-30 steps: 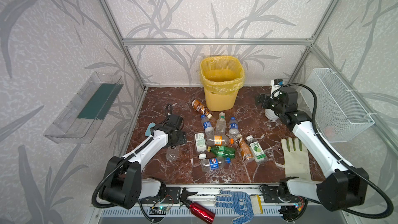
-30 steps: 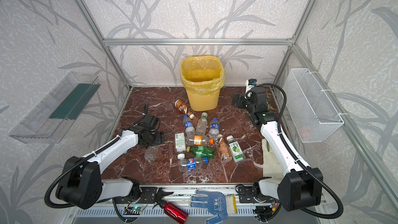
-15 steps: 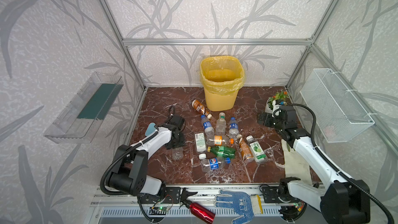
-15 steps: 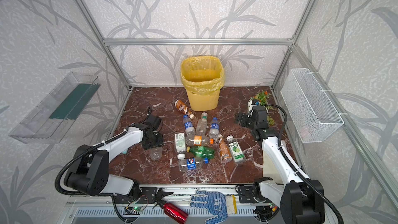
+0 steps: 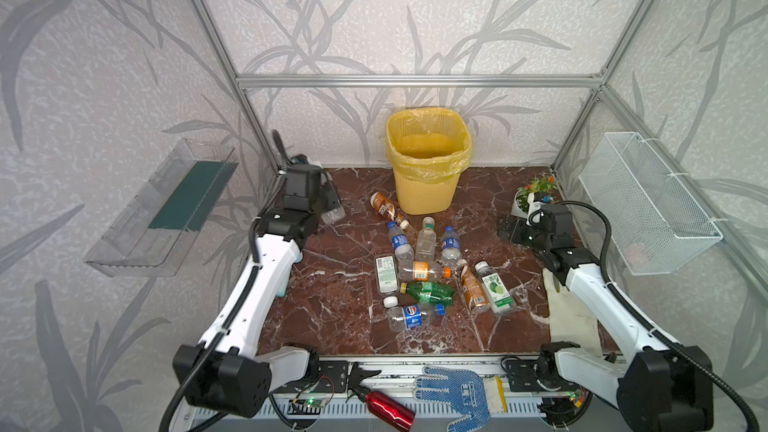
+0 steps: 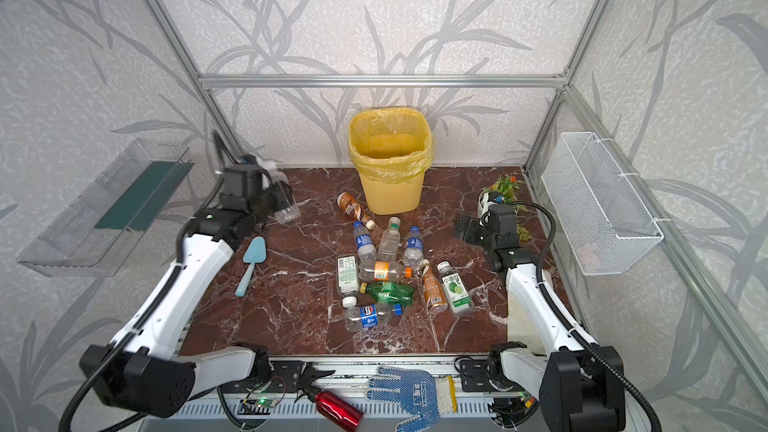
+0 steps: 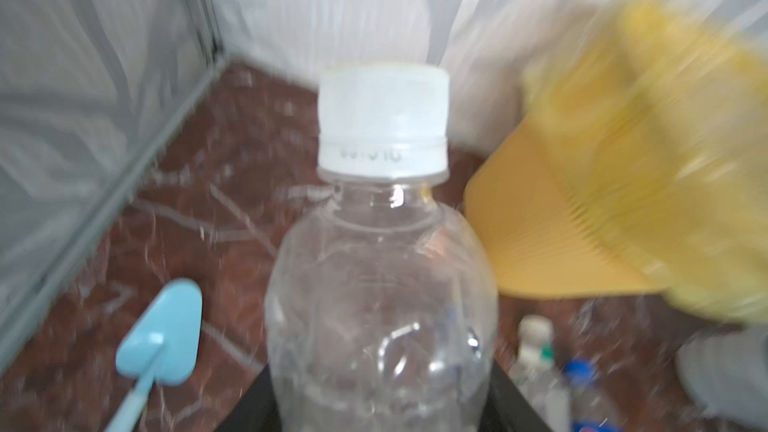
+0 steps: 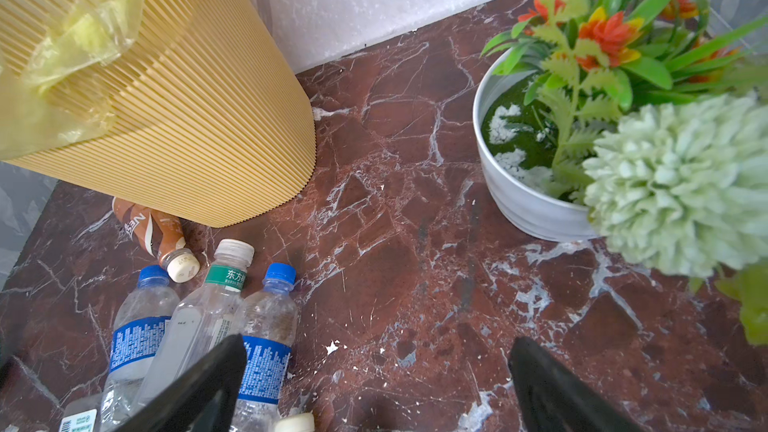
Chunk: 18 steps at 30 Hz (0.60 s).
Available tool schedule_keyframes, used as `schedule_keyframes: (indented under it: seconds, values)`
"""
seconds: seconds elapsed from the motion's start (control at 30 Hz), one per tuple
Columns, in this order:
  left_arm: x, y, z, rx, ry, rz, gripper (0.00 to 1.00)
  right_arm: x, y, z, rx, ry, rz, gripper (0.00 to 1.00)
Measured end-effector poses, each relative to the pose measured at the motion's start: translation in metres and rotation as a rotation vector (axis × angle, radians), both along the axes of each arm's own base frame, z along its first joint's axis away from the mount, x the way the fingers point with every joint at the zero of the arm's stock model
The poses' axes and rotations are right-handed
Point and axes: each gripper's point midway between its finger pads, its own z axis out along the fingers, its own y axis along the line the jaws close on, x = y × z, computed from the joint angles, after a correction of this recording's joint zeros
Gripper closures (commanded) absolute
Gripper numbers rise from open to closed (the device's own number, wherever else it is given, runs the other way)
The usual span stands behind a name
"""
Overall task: Throw the plastic bottles in the bin
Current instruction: 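Carry the clear bottle over the yellow bin and open the left gripper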
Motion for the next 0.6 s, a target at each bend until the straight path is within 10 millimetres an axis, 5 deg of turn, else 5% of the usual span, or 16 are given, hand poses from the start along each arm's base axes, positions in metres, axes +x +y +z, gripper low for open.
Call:
schedule_keyframes:
  seconds: [0.1, 0.17, 0.23, 0.33, 0.43, 0.47, 0.57, 0.6]
  values:
    - [-0.002, -0.002, 0.101, -0.044, -0.296, -0.014, 0.59, -0.001, -0.002, 0.005, 0.003, -0.014, -0.007, 0.01]
    - [0.002, -0.012, 0.140, -0.073, -0.421, -0.054, 0.60, -0.004, -0.003, 0.013, 0.004, -0.035, -0.011, 0.01]
    - [0.020, -0.029, 0.163, -0.098, -0.484, -0.108, 0.58, -0.007, -0.005, 0.022, 0.006, -0.060, -0.017, 0.01]
    - [0.075, -0.088, 0.179, -0.123, -0.484, -0.247, 0.55, -0.012, -0.009, 0.034, 0.002, -0.089, -0.021, 0.01]
    - [0.139, -0.165, 0.155, -0.148, -0.404, -0.411, 0.40, -0.017, -0.010, 0.040, -0.008, -0.090, -0.020, 0.00]
    - [0.154, -0.191, 0.134, -0.157, -0.353, -0.470, 0.31, -0.020, -0.011, 0.042, -0.012, -0.091, -0.022, 0.00]
    - [0.167, -0.234, 0.076, -0.161, -0.209, -0.559, 0.03, -0.029, -0.013, 0.049, -0.017, -0.102, -0.026, 0.00]
    - [0.164, -0.242, 0.064, -0.156, -0.181, -0.578, 0.01, -0.032, -0.015, 0.052, -0.018, -0.111, -0.032, 0.00]
